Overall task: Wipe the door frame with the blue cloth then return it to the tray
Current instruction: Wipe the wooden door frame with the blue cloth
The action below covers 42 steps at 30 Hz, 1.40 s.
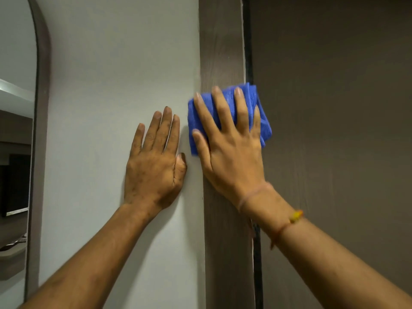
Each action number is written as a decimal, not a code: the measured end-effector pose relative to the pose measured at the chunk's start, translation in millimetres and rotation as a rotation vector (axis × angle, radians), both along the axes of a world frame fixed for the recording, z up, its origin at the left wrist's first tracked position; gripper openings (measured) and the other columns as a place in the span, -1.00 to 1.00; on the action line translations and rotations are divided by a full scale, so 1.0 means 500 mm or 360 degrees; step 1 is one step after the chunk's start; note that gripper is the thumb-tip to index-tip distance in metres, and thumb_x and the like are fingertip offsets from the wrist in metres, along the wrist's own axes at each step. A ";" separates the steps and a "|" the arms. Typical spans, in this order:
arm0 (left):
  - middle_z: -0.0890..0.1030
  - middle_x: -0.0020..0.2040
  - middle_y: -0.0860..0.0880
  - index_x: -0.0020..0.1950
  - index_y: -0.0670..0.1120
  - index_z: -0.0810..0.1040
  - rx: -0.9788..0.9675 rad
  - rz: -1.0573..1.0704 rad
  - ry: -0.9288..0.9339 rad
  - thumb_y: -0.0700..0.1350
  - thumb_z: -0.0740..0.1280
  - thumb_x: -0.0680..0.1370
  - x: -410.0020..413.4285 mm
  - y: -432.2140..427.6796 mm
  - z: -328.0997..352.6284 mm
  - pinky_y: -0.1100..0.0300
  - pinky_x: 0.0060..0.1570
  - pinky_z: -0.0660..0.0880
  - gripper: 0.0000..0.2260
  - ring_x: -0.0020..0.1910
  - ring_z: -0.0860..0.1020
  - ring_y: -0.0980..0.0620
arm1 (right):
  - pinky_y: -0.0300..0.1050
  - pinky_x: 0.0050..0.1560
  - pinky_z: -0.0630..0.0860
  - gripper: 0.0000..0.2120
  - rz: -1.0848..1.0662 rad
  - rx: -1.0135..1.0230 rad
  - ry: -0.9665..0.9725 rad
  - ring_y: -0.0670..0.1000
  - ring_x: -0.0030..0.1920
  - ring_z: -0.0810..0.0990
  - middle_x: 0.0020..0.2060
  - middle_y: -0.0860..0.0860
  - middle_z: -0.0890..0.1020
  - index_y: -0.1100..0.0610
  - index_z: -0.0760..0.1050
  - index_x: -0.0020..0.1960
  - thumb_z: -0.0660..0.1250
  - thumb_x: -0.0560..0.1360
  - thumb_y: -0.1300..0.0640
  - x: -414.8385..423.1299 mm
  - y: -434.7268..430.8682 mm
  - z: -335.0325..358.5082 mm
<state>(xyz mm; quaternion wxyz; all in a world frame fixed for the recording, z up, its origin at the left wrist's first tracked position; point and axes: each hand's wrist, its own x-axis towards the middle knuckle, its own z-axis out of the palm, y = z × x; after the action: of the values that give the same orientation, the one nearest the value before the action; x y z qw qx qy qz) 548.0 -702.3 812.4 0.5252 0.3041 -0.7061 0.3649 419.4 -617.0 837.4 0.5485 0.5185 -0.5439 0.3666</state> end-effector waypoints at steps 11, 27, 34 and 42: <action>-0.12 0.57 -0.10 0.54 -0.01 -0.14 0.0075 0.0061 0.0092 0.13 -0.14 0.55 0.002 0.003 -0.004 -0.10 0.50 -0.15 -0.42 0.54 -0.15 -0.06 | 0.38 0.42 -0.09 -0.46 -0.0030 0.0005 -0.0044 0.24 0.50 -0.04 0.52 0.09 0.11 -0.05 0.01 0.51 -0.02 0.58 -0.16 0.001 -0.002 0.091; -0.13 0.57 -0.09 0.54 0.04 -0.12 0.0112 0.0076 0.0147 0.15 -0.15 0.57 0.000 0.000 -0.010 -0.14 0.49 -0.15 -0.45 0.54 -0.17 -0.08 | 0.36 0.42 -0.12 -0.46 -0.0052 -0.0069 -0.0016 0.25 0.50 -0.02 0.52 0.10 0.12 -0.04 0.01 0.51 -0.01 0.57 -0.16 0.002 -0.015 0.099; -0.13 0.57 -0.10 0.54 0.00 -0.14 0.0093 0.0052 0.0163 0.15 -0.19 0.56 0.001 0.005 -0.012 -0.15 0.49 -0.13 -0.43 0.54 -0.15 -0.07 | 0.38 0.42 -0.01 -0.46 -0.0037 -0.0038 -0.0026 0.25 0.49 0.08 0.49 0.09 0.22 -0.03 0.09 0.49 -0.02 0.55 -0.15 -0.003 -0.006 -0.041; -0.15 0.57 -0.10 0.54 -0.06 -0.15 0.0123 0.0067 0.0170 0.13 -0.17 0.55 0.000 0.005 -0.011 -0.11 0.50 -0.16 -0.41 0.54 -0.16 -0.06 | 0.35 0.43 -0.12 -0.47 0.0018 -0.0118 -0.0096 0.23 0.50 -0.03 0.51 0.09 0.15 -0.04 0.04 0.50 0.02 0.57 -0.12 0.011 -0.018 0.095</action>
<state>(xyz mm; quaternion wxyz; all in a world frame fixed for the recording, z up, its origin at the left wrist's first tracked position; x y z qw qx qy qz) 547.8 -699.8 806.8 0.5422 0.3578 -0.6842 0.3316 425.0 -625.8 885.1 0.5486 0.4895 -0.5433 0.4053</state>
